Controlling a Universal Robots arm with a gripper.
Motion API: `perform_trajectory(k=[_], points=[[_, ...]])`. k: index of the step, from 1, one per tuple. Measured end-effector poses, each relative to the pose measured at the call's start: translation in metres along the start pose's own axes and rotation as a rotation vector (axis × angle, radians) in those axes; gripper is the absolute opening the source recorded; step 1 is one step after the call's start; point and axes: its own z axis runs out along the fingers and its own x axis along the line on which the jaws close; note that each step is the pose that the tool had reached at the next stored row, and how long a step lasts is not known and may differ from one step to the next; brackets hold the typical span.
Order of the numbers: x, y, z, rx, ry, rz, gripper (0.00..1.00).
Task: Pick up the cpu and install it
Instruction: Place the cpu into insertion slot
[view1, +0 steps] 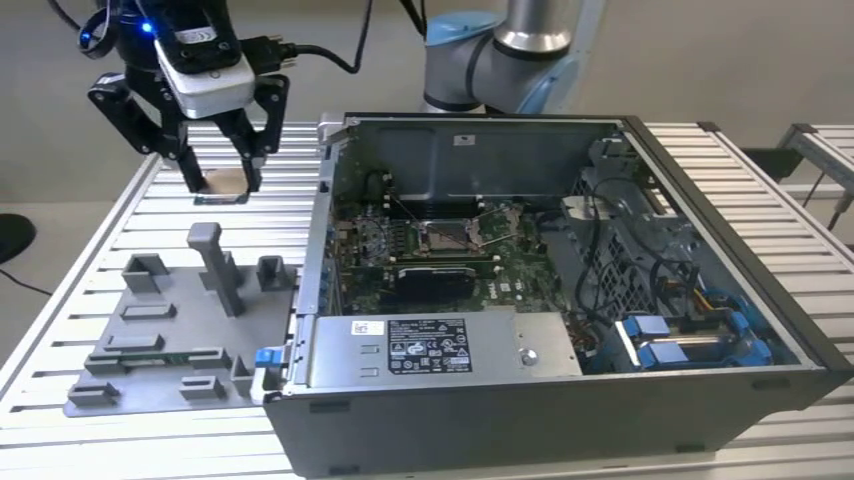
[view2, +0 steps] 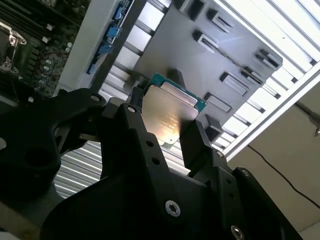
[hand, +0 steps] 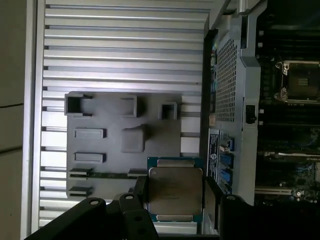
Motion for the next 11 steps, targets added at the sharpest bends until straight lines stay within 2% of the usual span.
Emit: perform_trajectory(k=[11], points=[[-0.0408, -0.001, -0.0001, 0.0001, 0.0001, 0.0, 0.0]])
